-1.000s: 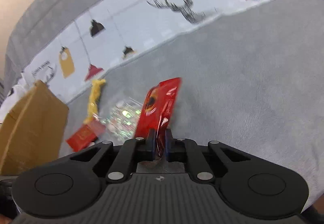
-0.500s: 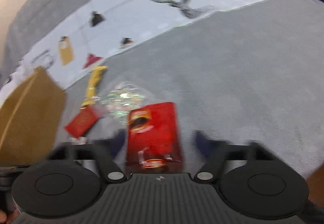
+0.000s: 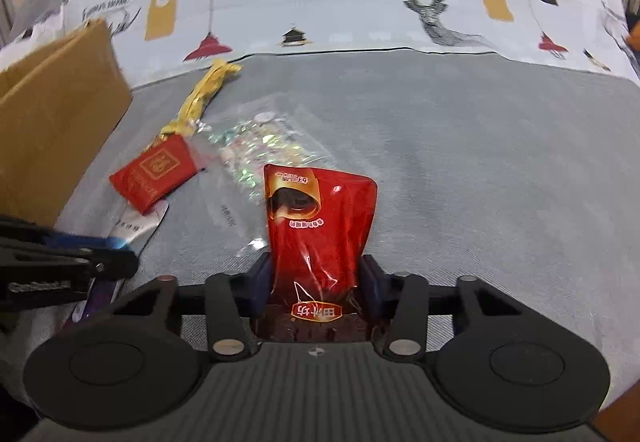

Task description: Organize snacks

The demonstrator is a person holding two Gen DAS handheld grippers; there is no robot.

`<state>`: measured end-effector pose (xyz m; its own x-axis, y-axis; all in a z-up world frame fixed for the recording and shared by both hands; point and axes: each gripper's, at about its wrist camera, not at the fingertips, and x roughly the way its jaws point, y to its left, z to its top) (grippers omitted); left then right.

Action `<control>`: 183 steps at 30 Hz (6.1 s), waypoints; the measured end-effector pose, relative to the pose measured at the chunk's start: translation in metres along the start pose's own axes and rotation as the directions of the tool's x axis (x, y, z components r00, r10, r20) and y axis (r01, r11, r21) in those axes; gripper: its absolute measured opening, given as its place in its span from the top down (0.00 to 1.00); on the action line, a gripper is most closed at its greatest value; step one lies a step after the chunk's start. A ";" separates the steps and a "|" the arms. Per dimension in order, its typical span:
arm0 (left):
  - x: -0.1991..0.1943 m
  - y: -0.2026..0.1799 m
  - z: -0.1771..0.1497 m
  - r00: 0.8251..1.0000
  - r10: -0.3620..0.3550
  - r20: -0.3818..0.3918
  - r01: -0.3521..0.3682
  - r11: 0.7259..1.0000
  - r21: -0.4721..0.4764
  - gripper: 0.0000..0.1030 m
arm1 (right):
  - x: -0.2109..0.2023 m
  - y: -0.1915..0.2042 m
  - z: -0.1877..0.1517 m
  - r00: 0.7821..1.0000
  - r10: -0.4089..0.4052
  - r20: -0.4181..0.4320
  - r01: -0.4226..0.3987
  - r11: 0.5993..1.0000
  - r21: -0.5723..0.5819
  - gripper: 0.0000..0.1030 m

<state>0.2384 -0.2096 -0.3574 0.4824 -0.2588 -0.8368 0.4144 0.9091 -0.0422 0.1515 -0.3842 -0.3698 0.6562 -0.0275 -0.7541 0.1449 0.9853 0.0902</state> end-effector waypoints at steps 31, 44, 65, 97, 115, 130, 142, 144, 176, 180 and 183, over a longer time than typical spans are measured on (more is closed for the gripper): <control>-0.159 0.036 0.034 0.985 -0.013 0.171 0.035 0.992 -0.122 0.81 | -0.119 0.040 0.037 0.940 0.217 0.264 -0.256 0.959 0.123 0.60; -0.217 0.140 0.045 0.962 0.095 0.254 -0.024 0.962 -0.272 0.81 | -0.146 0.141 0.080 0.881 0.360 0.306 -0.368 0.929 -0.034 0.60; -0.198 0.244 0.005 0.955 0.204 0.216 -0.108 0.917 -0.385 0.81 | -0.087 0.249 0.074 0.888 0.445 0.116 -0.432 0.894 -0.122 0.60; -0.161 0.104 0.026 0.952 0.089 0.292 -0.048 0.988 -0.144 0.00 | -0.090 0.087 0.058 0.928 0.297 0.223 -0.314 0.948 0.046 0.00; 0.024 0.008 0.022 0.996 -0.054 0.073 0.051 0.998 0.037 0.24 | -0.008 -0.071 0.034 0.960 0.271 0.072 -0.279 0.893 0.353 0.28; 0.047 0.025 0.026 0.991 -0.068 0.111 0.066 0.998 0.021 0.51 | 0.061 -0.064 0.052 0.953 0.299 0.042 -0.294 0.886 0.358 0.42; 0.045 0.024 0.025 0.992 -0.069 0.110 0.067 0.998 0.017 0.52 | 0.067 -0.083 0.041 0.924 0.380 0.036 -0.339 0.774 0.536 0.87; 0.045 0.024 0.025 0.992 -0.068 0.110 0.067 0.998 0.016 0.52 | 0.067 -0.081 0.041 0.907 0.417 0.060 -0.379 0.745 0.548 0.88; 0.045 0.027 0.024 0.991 -0.084 0.109 0.084 0.996 0.002 0.52 | 0.116 -0.055 0.043 0.830 0.547 0.109 -0.493 0.627 0.603 1.00; 0.045 0.027 0.024 0.990 -0.084 0.110 0.084 0.996 -0.002 0.52 | 0.106 -0.049 0.045 0.840 0.525 0.139 -0.500 0.647 0.576 1.00; 0.044 0.027 0.024 0.990 -0.082 0.111 0.083 0.997 -0.004 0.52 | 0.092 -0.052 0.052 0.843 0.514 0.157 -0.506 0.660 0.555 1.00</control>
<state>0.2898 -0.2041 -0.3824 0.5293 -0.3668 -0.7650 0.4495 0.8860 -0.1138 0.2434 -0.4466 -0.4099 0.7443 0.4571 -0.4869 0.1742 0.5709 0.8023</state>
